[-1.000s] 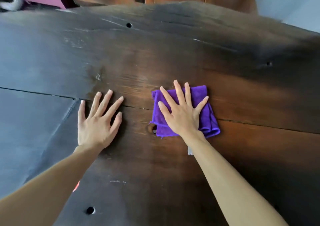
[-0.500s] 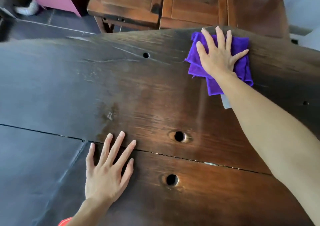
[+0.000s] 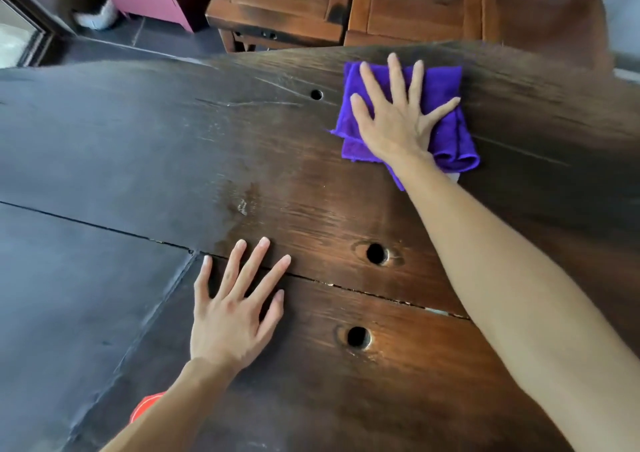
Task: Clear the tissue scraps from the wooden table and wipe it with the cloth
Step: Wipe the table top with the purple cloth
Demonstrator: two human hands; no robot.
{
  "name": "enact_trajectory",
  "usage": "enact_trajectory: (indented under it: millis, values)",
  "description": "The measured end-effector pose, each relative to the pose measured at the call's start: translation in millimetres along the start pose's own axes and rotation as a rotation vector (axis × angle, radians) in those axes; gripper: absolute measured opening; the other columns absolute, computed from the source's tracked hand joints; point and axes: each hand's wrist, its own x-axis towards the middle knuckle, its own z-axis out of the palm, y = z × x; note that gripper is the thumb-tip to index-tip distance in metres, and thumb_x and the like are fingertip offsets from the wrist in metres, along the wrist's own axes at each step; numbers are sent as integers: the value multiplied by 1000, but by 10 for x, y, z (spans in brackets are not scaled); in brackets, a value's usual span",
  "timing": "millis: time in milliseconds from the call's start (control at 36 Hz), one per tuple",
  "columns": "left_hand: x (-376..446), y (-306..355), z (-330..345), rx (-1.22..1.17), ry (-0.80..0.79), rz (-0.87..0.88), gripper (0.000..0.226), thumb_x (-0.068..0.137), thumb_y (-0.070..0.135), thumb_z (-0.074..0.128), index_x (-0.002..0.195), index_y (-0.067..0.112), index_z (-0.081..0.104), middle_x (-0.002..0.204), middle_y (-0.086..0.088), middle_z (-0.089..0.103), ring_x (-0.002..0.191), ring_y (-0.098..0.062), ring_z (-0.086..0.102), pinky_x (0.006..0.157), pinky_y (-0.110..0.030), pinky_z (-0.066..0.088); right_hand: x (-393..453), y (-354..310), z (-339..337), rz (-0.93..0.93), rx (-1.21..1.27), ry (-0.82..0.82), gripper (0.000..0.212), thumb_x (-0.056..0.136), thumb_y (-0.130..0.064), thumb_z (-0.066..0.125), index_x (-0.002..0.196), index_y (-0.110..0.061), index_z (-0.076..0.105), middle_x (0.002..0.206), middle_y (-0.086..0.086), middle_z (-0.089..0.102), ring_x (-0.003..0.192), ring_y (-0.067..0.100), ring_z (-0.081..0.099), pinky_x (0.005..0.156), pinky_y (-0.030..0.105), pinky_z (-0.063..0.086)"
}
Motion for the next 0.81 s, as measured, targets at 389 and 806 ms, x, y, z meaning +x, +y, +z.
enact_trajectory:
  millis: [389,806]
  values:
    - [-21,11,-92,-160,37,-8,48,104,48,35,151,42,45,167,10,30,157,-15,19,125,-56,11,-2236,-289,326,-149,-51,-32,58,101,-64,17,156,-49,10,170,-5,7,156,33,1,103,86,1]
    - [-680,-855,-370,-345,249,-152,30,99,22,51,123,21,70,144,-2,61,134,-30,52,109,-45,34,-5194,-564,488,-187,-62,-206,58,101,-64,24,156,-50,18,170,-6,9,156,30,6,105,85,5]
